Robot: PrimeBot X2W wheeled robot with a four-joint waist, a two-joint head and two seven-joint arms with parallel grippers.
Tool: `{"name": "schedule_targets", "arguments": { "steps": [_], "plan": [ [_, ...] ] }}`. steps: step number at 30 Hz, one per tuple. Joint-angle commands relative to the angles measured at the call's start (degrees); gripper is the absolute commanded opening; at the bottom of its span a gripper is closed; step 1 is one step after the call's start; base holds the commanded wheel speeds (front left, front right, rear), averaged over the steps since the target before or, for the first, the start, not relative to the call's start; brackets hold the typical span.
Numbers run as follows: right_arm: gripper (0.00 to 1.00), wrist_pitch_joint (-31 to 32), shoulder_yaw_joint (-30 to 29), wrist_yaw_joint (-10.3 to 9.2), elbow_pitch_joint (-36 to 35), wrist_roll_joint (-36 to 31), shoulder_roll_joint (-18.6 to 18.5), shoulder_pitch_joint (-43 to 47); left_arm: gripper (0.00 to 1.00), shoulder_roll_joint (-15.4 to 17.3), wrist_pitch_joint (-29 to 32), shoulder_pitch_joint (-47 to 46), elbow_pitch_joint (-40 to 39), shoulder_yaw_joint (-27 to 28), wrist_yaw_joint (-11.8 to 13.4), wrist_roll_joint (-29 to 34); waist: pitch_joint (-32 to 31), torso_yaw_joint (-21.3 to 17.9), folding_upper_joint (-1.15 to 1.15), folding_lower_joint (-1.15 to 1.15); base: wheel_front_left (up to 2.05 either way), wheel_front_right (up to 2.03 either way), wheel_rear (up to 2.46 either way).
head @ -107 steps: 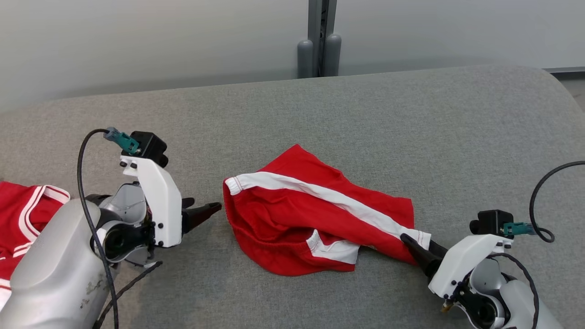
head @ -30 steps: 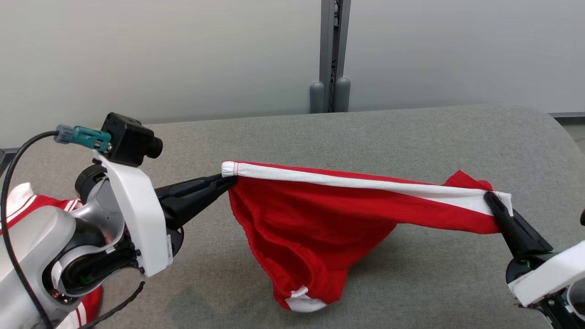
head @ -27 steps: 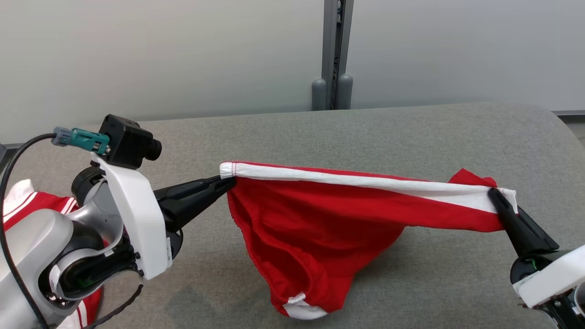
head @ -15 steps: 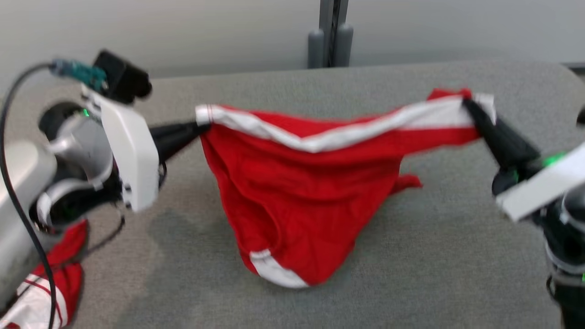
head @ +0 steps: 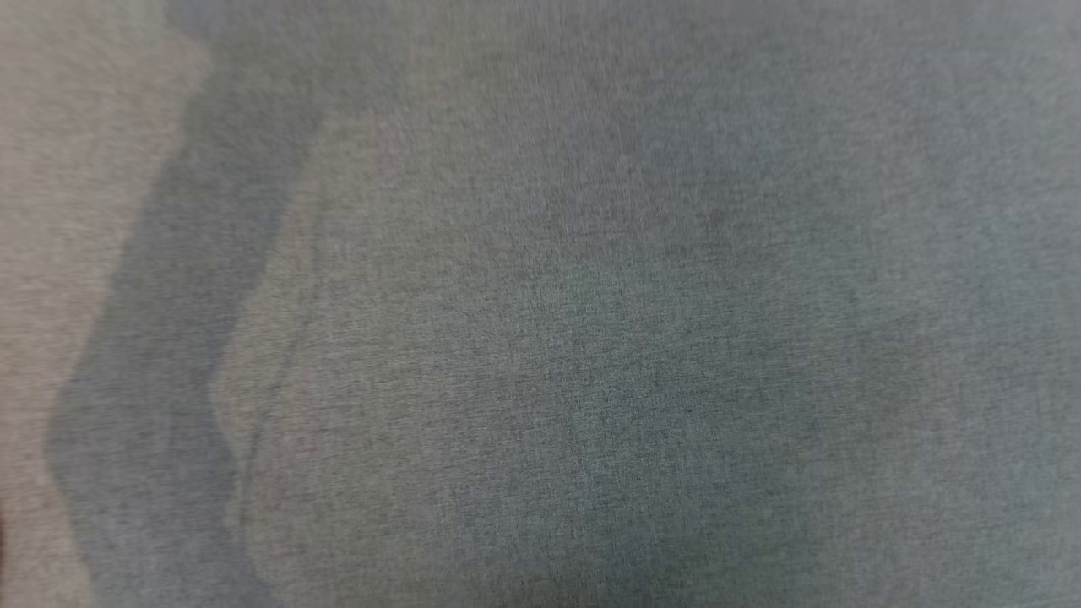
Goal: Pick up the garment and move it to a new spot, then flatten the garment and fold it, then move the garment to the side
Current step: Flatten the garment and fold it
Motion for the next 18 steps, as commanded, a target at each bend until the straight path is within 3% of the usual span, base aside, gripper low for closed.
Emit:
{"name": "schedule_targets", "arguments": {
  "steps": [1, 5, 10, 18],
  "plan": [
    [0.00, -3.80, 0.64, 0.00, 2.33, -1.05, -1.03, -4.16, 0.00, -0.41, -3.92, -3.10, 3.33, -0.79, 0.07, 2.16, 6.66, -2.10, 0.00, 0.00, 0.00, 0.00, 0.00],
    [0.00, -10.36, 5.23, -0.01, 8.00, -0.49, -1.99, -9.85, 0.00, -3.12, -11.66, -8.26, 11.36, -2.69, 0.07, 4.56, 8.68, -2.10, 0.00, 0.00, 0.00, 0.00, 0.00],
    [0.00, -13.82, 14.61, 0.00, 12.39, 2.74, -3.65, -5.70, 0.00, -5.72, -14.78, -4.83, 15.09, -9.08, 0.05, 1.24, 9.17, -1.14, 0.00, 0.00, 0.00, 0.00, 0.00],
    [0.00, -18.69, 24.94, 0.01, 11.88, 9.43, -7.48, 6.26, 0.00, -3.72, -17.84, 3.26, 10.14, -16.97, 0.04, -9.12, 6.58, 0.16, 0.00, 0.00, 0.00, 0.00, 0.00]
  ]
}}
